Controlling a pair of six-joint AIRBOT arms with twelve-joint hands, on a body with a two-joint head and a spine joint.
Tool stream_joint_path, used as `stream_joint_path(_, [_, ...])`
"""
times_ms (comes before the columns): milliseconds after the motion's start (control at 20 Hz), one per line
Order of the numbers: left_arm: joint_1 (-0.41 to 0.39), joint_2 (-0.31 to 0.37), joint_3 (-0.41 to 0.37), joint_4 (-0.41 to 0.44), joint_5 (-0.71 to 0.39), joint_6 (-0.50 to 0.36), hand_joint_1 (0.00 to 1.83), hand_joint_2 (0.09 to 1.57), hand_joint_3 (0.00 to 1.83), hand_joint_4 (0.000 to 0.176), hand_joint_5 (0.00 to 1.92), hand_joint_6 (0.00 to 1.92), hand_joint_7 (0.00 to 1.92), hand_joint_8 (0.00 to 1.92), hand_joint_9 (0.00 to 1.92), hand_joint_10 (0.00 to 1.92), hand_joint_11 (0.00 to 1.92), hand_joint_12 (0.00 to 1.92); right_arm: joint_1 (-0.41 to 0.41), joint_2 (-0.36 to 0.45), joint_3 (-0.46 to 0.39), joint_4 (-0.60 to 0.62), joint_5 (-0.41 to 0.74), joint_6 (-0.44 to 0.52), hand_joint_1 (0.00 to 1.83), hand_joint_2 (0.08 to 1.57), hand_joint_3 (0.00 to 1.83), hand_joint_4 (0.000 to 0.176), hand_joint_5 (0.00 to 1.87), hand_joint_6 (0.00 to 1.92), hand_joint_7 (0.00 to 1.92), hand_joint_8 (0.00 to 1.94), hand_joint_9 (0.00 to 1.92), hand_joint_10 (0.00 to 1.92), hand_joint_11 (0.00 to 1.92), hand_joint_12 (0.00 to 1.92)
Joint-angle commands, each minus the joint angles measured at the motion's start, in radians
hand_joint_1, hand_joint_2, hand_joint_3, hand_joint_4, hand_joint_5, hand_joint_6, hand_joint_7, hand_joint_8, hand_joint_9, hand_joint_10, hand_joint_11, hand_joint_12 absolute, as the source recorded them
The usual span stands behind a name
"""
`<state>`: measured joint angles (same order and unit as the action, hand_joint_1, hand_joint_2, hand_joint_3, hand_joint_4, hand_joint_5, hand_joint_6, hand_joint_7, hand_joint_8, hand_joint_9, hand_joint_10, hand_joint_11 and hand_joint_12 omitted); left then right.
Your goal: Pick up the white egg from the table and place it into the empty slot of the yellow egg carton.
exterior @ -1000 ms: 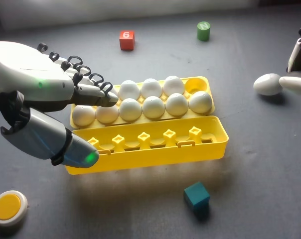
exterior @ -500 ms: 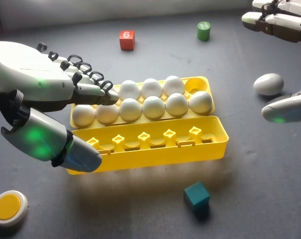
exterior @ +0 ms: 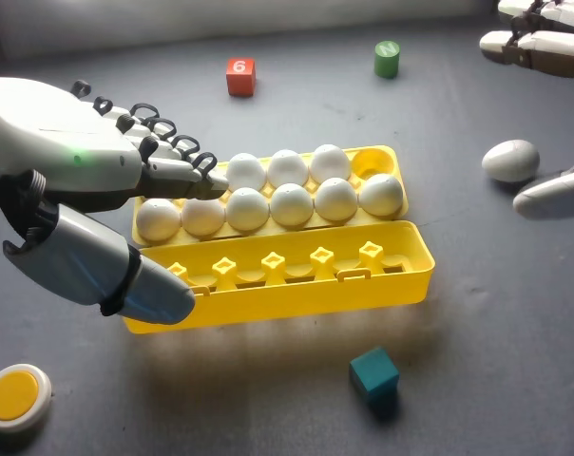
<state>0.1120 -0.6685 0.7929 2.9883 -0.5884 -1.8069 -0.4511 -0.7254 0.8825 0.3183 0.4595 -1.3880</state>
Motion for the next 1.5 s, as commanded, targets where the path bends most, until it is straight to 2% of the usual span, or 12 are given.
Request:
stream_joint_path(0, [-0.015, 0.004, -0.003, 0.002, 0.082, -0.001, 0.0, 1.13, 0.02, 0.0, 0.0, 0.0, 0.0, 0.0, 0.0, 0.0, 0.0, 0.0, 0.011, -0.008, 0.012, 0.027, 0.107, -0.034, 0.26, 0.76, 0.0, 0.082, 0.27, 0.02, 0.0, 0.0, 0.0, 0.0, 0.0, 0.0])
stream_joint_path(100, [-0.015, 0.004, -0.003, 0.002, 0.082, -0.001, 0.0, 1.15, 0.02, 0.0, 0.02, 0.01, 0.01, 0.0, 0.01, 0.0, 0.01, 0.0, 0.019, -0.066, 0.069, 0.2, 0.091, -0.191, 0.36, 0.76, 0.0, 0.089, 0.36, 0.04, 0.0, 0.0, 0.0, 0.0, 0.0, 0.0])
stream_joint_path(200, [-0.015, 0.003, -0.003, 0.002, 0.082, -0.001, 0.0, 1.15, 0.01, 0.0, 0.05, 0.01, 0.04, 0.01, 0.03, 0.01, 0.02, 0.01, 0.021, -0.097, 0.109, 0.247, 0.091, -0.228, 0.49, 0.77, 0.0, 0.088, 0.41, 0.05, 0.0, 0.0, 0.0, 0.0, 0.0, 0.0])
stream_joint_path(350, [-0.015, 0.003, -0.003, 0.002, 0.082, -0.001, 0.0, 1.16, 0.0, 0.0, 0.06, 0.0, 0.04, 0.0, 0.04, 0.0, 0.02, 0.02, 0.021, -0.136, 0.166, 0.249, 0.099, -0.228, 0.79, 0.81, 0.0, 0.016, 0.57, 0.05, 0.0, 0.0, 0.0, 0.0, 0.0, 0.0])
stream_joint_path(400, [-0.016, 0.003, -0.004, 0.001, 0.082, -0.001, 0.0, 1.15, 0.0, 0.0, 0.05, 0.0, 0.04, 0.0, 0.03, 0.0, 0.02, 0.02, 0.021, -0.16, 0.196, 0.252, 0.107, -0.228, 0.78, 0.82, 0.01, 0.019, 0.58, 0.05, 0.0, 0.0, 0.0, 0.0, 0.0, 0.0])
stream_joint_path(450, [-0.016, 0.003, -0.004, 0.001, 0.082, -0.001, 0.0, 1.15, 0.0, 0.0, 0.02, 0.0, 0.01, 0.0, 0.01, 0.0, 0.0, 0.01, 0.021, -0.178, 0.22, 0.259, 0.108, -0.228, 0.75, 0.81, 0.0, 0.064, 0.66, 0.03, 0.0, 0.0, 0.0, 0.0, 0.0, 0.0])
stream_joint_path(500, [-0.017, 0.003, -0.004, 0.001, 0.082, -0.001, 0.0, 1.16, 0.0, 0.0, 0.02, 0.0, 0.0, 0.0, 0.0, 0.0, 0.0, 0.0, 0.021, -0.196, 0.241, 0.263, 0.108, -0.228, 0.73, 0.81, 0.0, 0.08, 0.73, 0.02, 0.0, 0.0, 0.0, 0.0, 0.0, 0.0])
stream_joint_path(600, [-0.017, 0.003, -0.005, 0.001, 0.082, -0.001, 0.0, 1.16, 0.0, 0.0, 0.03, 0.01, 0.01, 0.0, 0.0, 0.0, 0.01, 0.01, 0.017, -0.228, 0.278, 0.264, 0.108, -0.228, 0.78, 0.78, 0.0, 0.083, 0.82, 0.04, 0.0, 0.0, 0.0, 0.0, 0.0, 0.0])
stream_joint_path(650, [-0.017, 0.003, -0.006, 0.001, 0.082, -0.001, 0.0, 1.16, 0.0, 0.0, 0.03, 0.01, 0.01, 0.0, 0.0, 0.0, 0.01, 0.0, 0.013, -0.24, 0.29, 0.264, 0.108, -0.228, 0.77, 0.77, 0.0, 0.117, 0.84, 0.04, 0.0, 0.0, 0.0, 0.0, 0.0, 0.0])
stream_joint_path(850, [-0.017, 0.004, -0.008, 0.001, 0.082, -0.001, 0.0, 1.16, 0.0, 0.0, 0.03, 0.0, 0.01, 0.0, 0.0, 0.0, 0.0, 0.0, -0.023, -0.288, 0.34, 0.264, 0.135, -0.249, 0.79, 0.79, 0.01, 0.104, 0.87, 0.01, 0.0, 0.0, 0.0, 0.0, 0.0, 0.0])
stream_joint_path(1050, [-0.017, 0.004, -0.008, 0.001, 0.082, -0.001, 0.0, 1.16, 0.0, 0.0, 0.05, 0.01, 0.03, 0.01, 0.02, 0.01, 0.03, 0.01, -0.037, -0.327, 0.386, 0.264, 0.135, -0.249, 0.8, 0.76, 0.0, 0.111, 0.89, 0.02, 0.0, 0.0, 0.0, 0.0, 0.0, 0.0])
stream_joint_path(1450, [-0.017, 0.003, -0.009, 0.001, 0.082, -0.001, 0.0, 1.16, 0.0, 0.0, 0.08, 0.01, 0.07, 0.02, 0.06, 0.02, 0.05, 0.03, -0.05, -0.408, 0.474, 0.264, 0.116, -0.249, 0.86, 0.78, 0.0, 0.057, 0.91, 0.02, 0.0, 0.0, 0.0, 0.0, 0.0, 0.0])
